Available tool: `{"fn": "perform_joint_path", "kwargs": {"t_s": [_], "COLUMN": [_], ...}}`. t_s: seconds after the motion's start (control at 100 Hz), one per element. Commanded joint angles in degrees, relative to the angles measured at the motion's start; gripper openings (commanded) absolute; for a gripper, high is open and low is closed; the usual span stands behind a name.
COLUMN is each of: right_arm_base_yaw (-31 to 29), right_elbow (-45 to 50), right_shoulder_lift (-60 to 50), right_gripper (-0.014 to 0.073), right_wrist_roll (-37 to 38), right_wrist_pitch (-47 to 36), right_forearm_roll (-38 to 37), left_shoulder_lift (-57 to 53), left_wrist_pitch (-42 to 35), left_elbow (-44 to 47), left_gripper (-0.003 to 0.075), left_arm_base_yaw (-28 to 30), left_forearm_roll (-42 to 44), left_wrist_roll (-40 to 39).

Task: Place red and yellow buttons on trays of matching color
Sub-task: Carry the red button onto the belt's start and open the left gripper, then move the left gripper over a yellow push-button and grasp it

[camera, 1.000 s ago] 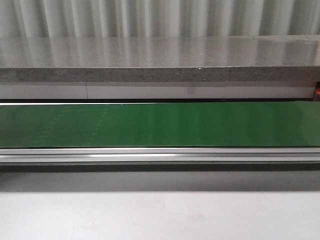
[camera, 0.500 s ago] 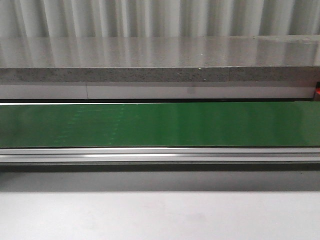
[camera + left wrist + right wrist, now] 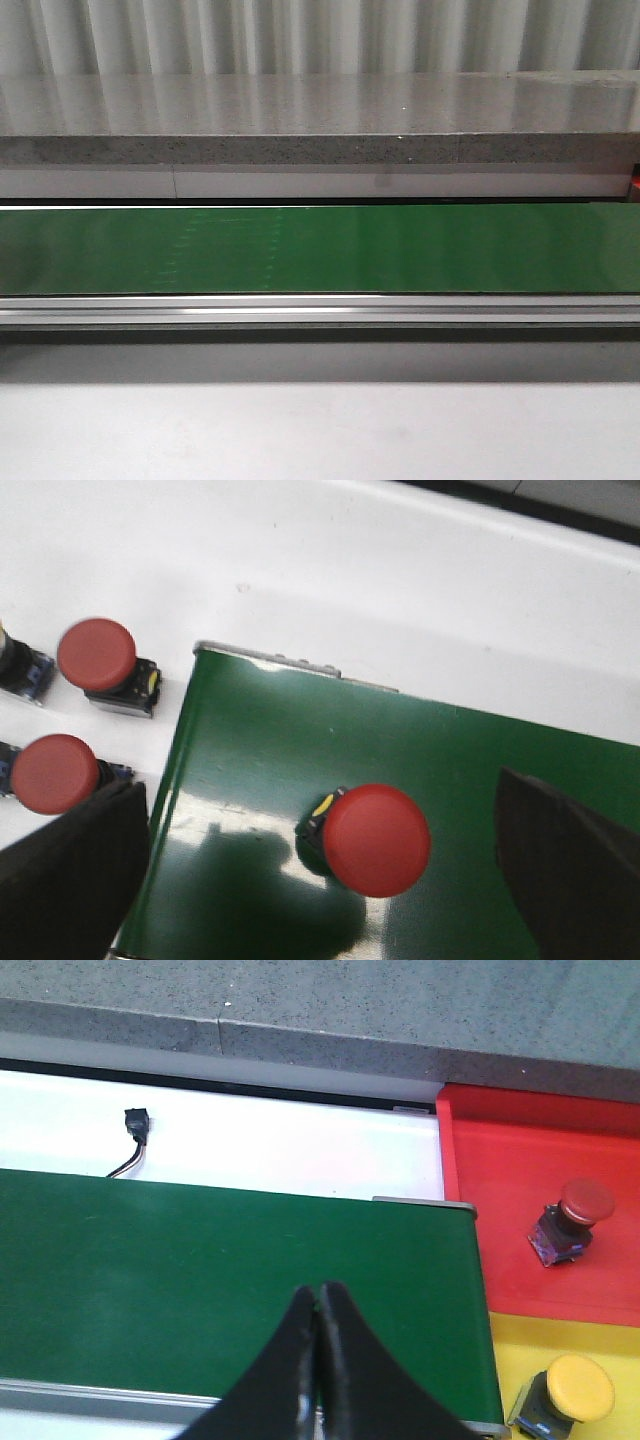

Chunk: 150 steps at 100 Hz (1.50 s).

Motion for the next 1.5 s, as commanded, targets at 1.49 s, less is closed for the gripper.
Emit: {"fn": "perform_joint_path", "kwargs": {"t_s": [1.49], "right_arm_base_yaw": [0.07], "right_elbow": [-1.41], "right_shoulder_lift": [-0.18], "right_gripper": [-0.0067], "right_wrist_roll": [-0.29], "right_wrist_pitch": [-3.75], "right_forearm_roll": [-0.06], "left_shoulder_lift": [13.74], "left_wrist_pitch": [-14.45], "left_elbow": [8.72], "left_gripper": [0.0652], "left_arm_base_yaw": [30.24], "left_forearm_roll": [0.34], "left_wrist_roll": [-3.41]}}
